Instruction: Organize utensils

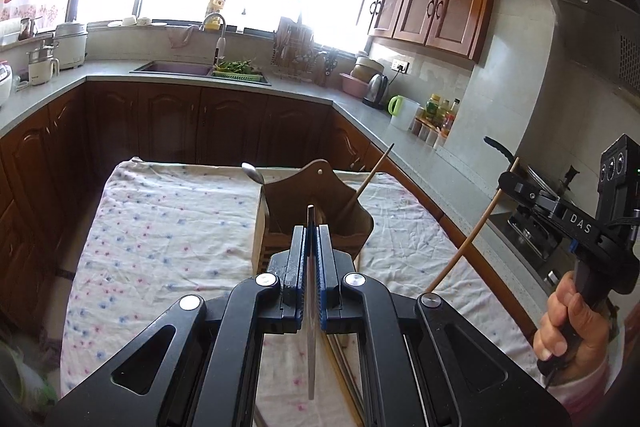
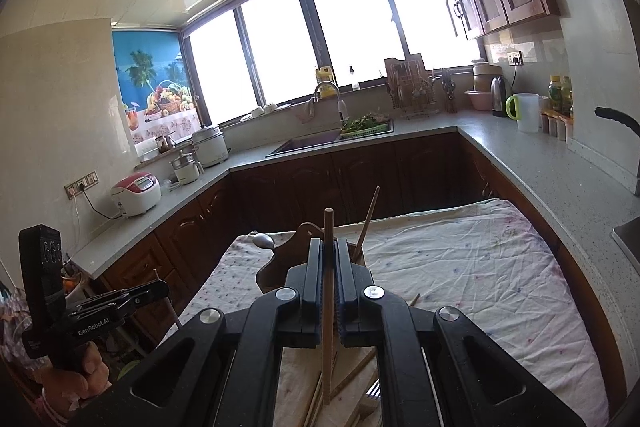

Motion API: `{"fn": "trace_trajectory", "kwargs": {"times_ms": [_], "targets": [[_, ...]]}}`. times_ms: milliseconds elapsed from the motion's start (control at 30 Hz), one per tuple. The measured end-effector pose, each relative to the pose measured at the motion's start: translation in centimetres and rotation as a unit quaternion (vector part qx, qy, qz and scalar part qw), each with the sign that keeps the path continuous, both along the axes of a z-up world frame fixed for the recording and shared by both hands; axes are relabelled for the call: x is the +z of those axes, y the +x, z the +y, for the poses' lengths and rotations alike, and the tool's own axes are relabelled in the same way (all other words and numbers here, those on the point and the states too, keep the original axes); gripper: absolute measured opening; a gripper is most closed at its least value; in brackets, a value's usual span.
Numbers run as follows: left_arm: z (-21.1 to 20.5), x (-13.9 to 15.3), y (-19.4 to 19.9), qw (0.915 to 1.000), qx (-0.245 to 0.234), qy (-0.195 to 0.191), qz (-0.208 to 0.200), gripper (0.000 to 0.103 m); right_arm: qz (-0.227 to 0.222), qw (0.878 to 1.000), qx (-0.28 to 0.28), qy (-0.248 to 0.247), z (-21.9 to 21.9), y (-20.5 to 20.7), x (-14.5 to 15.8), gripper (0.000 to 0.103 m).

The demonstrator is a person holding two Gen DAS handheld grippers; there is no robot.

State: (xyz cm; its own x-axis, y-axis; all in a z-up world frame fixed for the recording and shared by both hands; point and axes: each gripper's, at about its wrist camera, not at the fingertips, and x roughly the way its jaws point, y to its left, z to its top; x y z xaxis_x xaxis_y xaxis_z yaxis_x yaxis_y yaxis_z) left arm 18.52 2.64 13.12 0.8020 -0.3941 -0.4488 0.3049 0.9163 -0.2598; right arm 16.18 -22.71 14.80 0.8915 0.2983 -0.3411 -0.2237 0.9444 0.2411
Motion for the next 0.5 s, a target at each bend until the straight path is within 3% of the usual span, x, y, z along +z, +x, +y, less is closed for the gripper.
{"fn": "trace_trajectory", "kwargs": {"times_ms": [500], "targets": [[-0.5,7.3,7.6,0.9940,0.047,-0.006,-0.098,0.003,-0.065,0.996,-0.035,0.040,-0.6,7.0,3.6,0.005]]}}
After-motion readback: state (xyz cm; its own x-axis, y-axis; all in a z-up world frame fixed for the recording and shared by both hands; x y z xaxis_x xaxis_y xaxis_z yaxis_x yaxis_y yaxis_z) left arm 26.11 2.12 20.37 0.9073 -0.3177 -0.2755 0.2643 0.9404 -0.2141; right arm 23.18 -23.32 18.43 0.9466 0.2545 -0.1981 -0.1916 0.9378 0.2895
